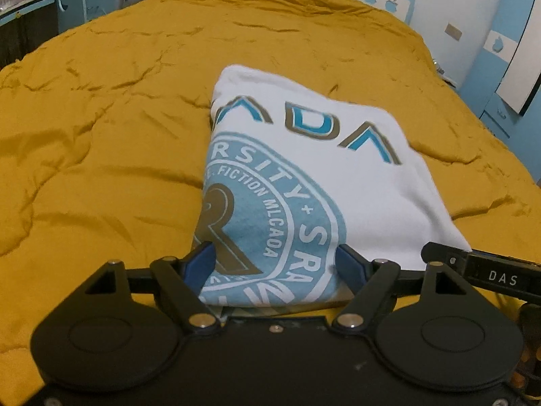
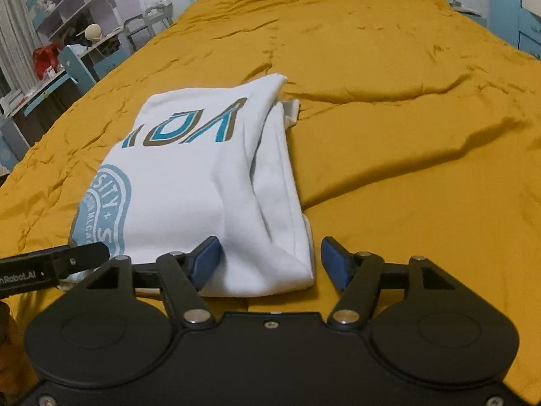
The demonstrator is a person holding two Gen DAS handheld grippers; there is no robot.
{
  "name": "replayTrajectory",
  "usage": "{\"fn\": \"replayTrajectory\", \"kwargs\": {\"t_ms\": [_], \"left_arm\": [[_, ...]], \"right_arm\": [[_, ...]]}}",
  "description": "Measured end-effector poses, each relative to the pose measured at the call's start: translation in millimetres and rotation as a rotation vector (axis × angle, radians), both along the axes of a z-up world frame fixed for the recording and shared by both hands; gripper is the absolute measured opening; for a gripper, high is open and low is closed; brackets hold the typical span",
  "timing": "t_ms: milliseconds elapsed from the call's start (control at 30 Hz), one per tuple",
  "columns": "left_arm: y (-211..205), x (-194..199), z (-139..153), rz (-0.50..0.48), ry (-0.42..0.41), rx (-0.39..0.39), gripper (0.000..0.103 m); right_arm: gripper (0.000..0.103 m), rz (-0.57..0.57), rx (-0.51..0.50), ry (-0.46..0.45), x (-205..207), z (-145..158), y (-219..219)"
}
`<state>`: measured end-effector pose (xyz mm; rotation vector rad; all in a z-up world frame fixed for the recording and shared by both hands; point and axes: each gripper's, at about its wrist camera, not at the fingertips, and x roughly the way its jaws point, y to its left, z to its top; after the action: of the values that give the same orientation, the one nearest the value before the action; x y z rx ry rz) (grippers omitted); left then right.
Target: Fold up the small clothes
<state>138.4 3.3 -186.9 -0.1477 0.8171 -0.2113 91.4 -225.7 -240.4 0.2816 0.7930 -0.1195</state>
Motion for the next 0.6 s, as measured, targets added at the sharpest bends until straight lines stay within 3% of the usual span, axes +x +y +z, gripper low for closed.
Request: {"fn": "replayTrajectory", "kwargs": {"t_ms": [67,133,200,267,367,600], "left_arm": [[3,-4,11,0.005,-0.013,-0.011,0.081],[9,-11,24,0.031,-0.028,-0.016,0.095],[13,-22,40,0.052,-0.050,-0.001,0.102],[15,-35,57,0.052,-0.082,0.023,0.103],[19,-58,84,0.069,-0.129,0.063,0.103],[38,-101,127,0.095,-0.107,0.031,0.103]], "right_arm": [[0.066,0.003,-0.004,-0.022,-4,11,3],[0.070,0.002,-0.009,-0.054,-9,26,8],[0.075,0.010,-0.024,-0.075,-14,44,15],[0.090,0.022,-0.042,-0.101,-21,61,23],[0.101,0.026,-0.079,-0.159,-37,90,36],[0.103,-0.005,-0.167,-0.186,-72,133,60]]}}
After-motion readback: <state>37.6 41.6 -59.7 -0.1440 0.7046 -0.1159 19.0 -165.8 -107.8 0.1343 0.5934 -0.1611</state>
